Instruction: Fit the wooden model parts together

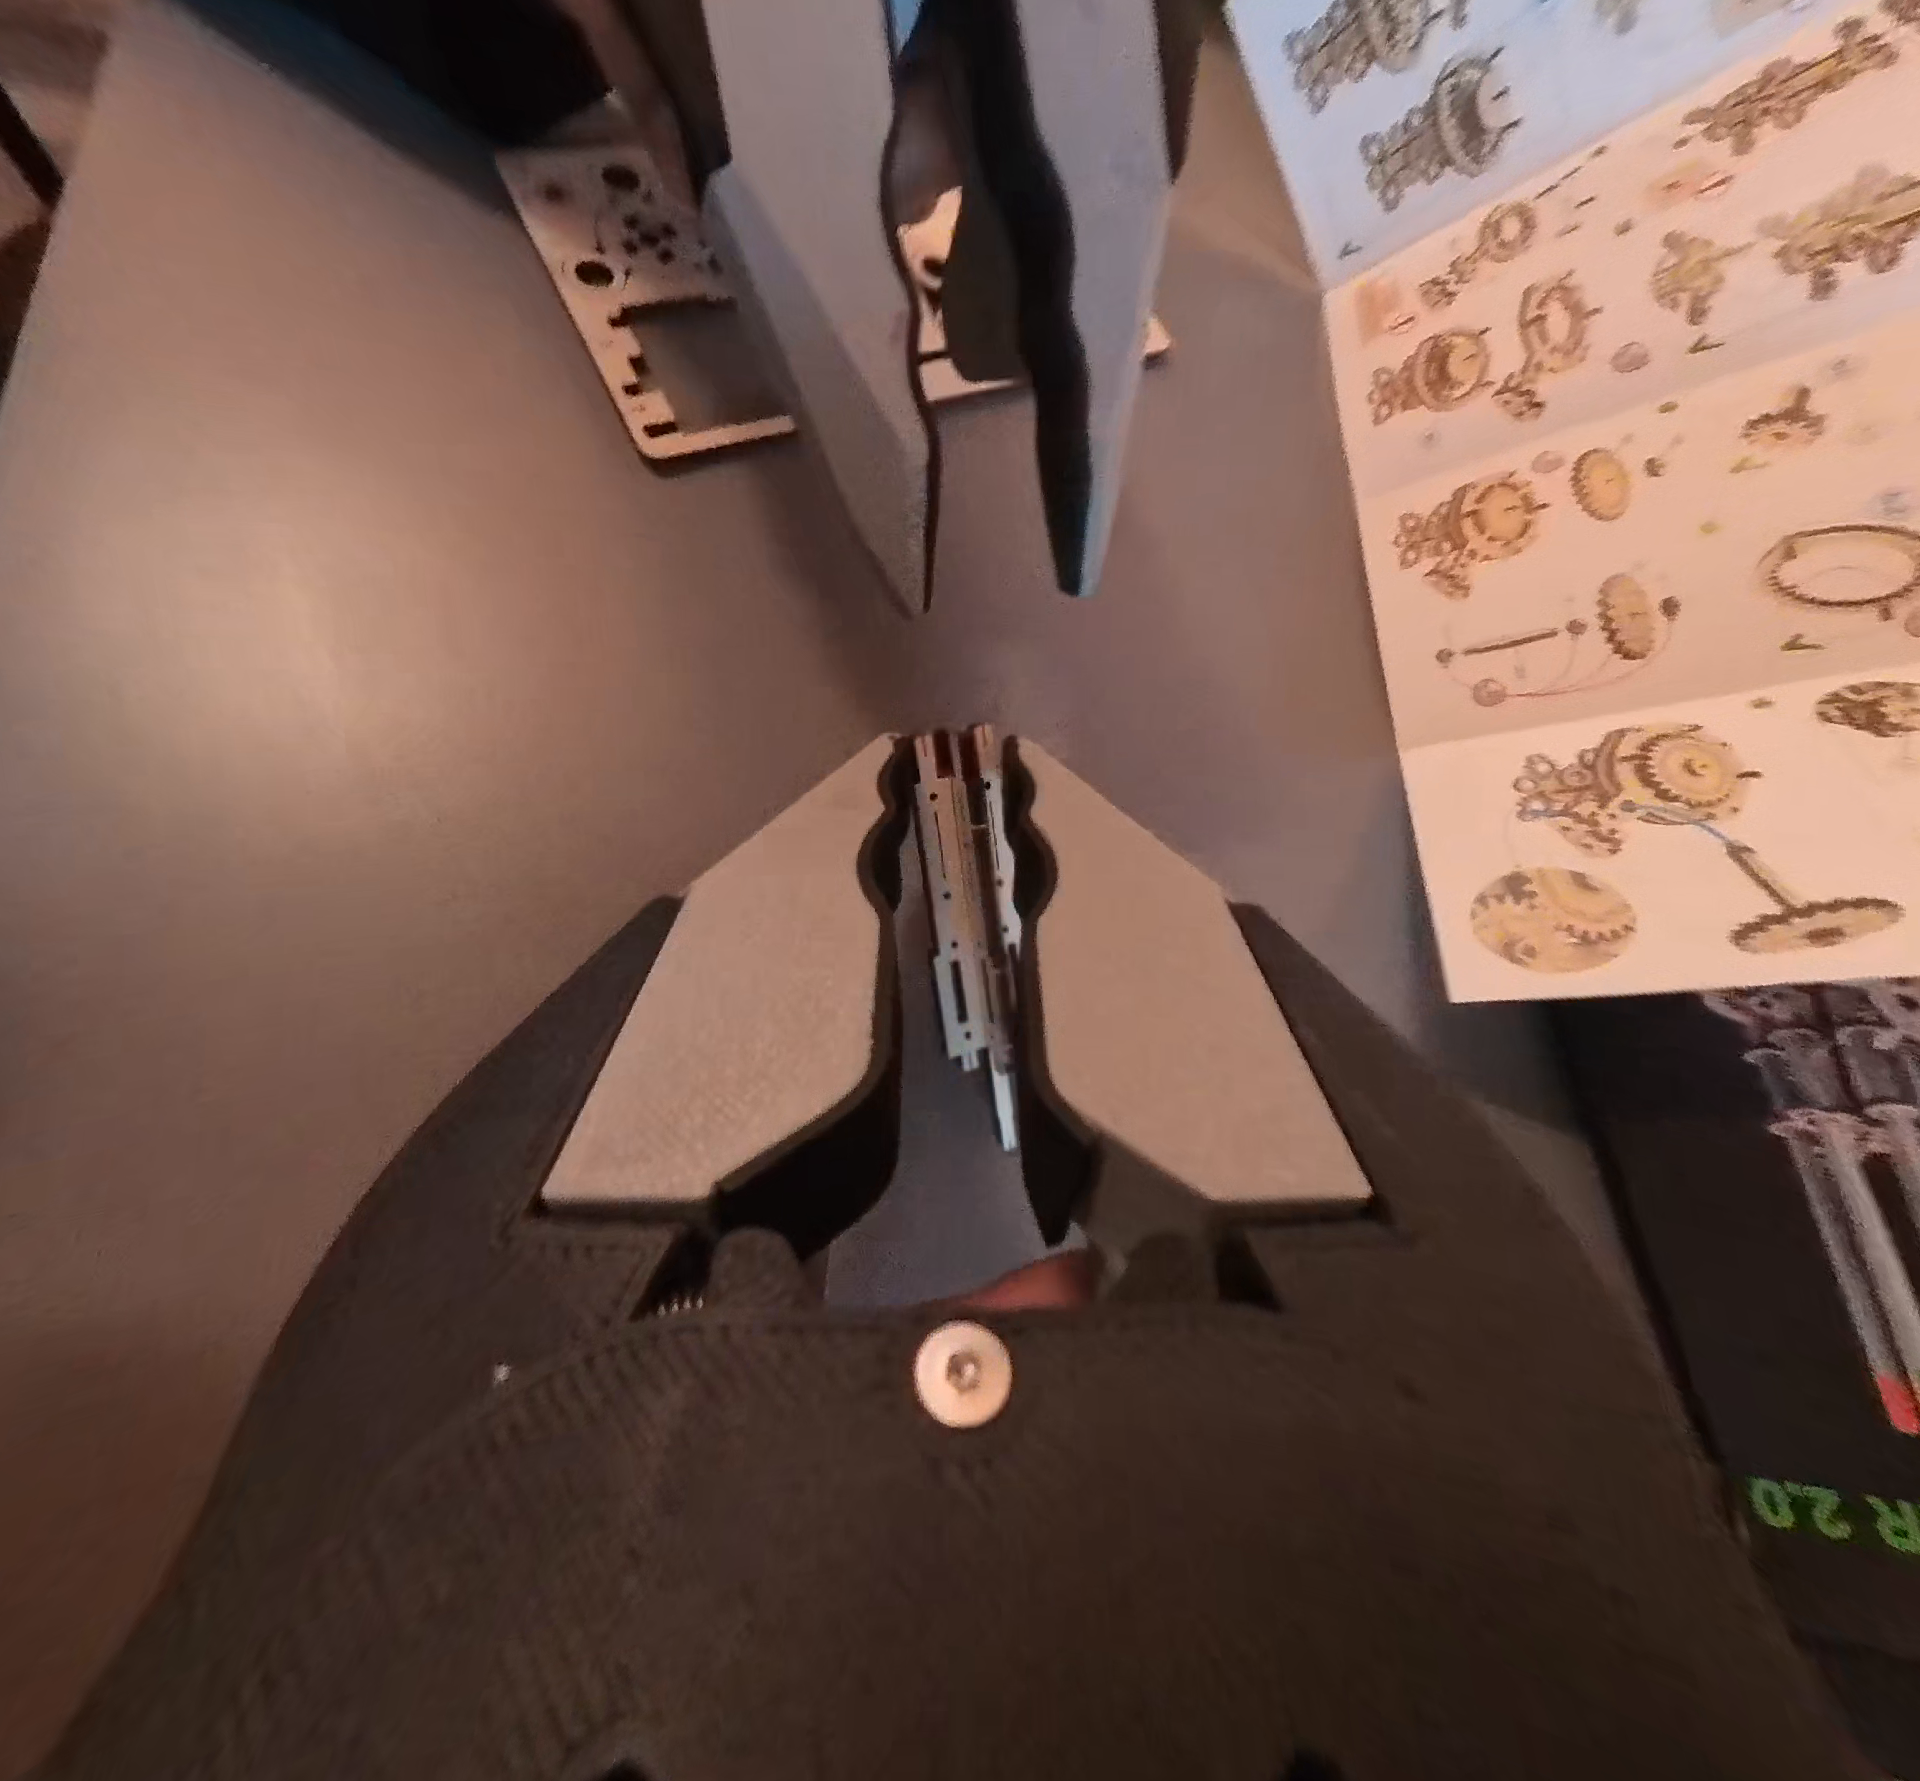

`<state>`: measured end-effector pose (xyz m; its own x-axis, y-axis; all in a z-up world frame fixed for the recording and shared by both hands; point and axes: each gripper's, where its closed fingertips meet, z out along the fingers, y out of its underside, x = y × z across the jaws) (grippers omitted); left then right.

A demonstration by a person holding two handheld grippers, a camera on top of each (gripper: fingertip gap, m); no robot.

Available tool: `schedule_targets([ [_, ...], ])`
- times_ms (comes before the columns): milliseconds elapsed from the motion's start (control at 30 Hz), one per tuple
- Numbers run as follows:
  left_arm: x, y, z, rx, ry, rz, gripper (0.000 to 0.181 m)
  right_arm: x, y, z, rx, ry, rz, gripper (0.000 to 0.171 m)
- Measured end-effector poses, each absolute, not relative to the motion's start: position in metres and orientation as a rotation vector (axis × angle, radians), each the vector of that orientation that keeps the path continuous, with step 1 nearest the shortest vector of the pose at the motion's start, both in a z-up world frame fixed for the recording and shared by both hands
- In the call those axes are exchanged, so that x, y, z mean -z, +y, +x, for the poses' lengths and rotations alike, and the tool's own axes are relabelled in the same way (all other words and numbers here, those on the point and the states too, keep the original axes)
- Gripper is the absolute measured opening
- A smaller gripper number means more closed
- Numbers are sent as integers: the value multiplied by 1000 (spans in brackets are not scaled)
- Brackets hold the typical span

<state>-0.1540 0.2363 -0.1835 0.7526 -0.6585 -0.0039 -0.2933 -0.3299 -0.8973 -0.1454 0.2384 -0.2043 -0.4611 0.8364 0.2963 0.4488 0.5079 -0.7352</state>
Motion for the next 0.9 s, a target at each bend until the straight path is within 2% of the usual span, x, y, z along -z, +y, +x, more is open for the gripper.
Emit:
schedule_targets([
  [233,197,233,-151,465,758,-1987,24,233,240,-142,-773,-2194,-1148,25],
  [333,199,233,-150,461,770,-1997,24,229,243,-136,-821,-2208,-1155,34],
  [433,200,232,-150,473,772,-2006,21,222,267,-121,-808,-2185,-1183,34],
  [567,206,233,-146,481,794,-2040,20,218,290,-91,-939,-2153,-1300,31],
  [767,213,232,-132,440,875,-2059,19,230,293,-90,-901,-2174,-1303,26],
  [900,218,234,-132,402,888,-2083,17,236,288,-91,-894,-2204,-1284,15],
])
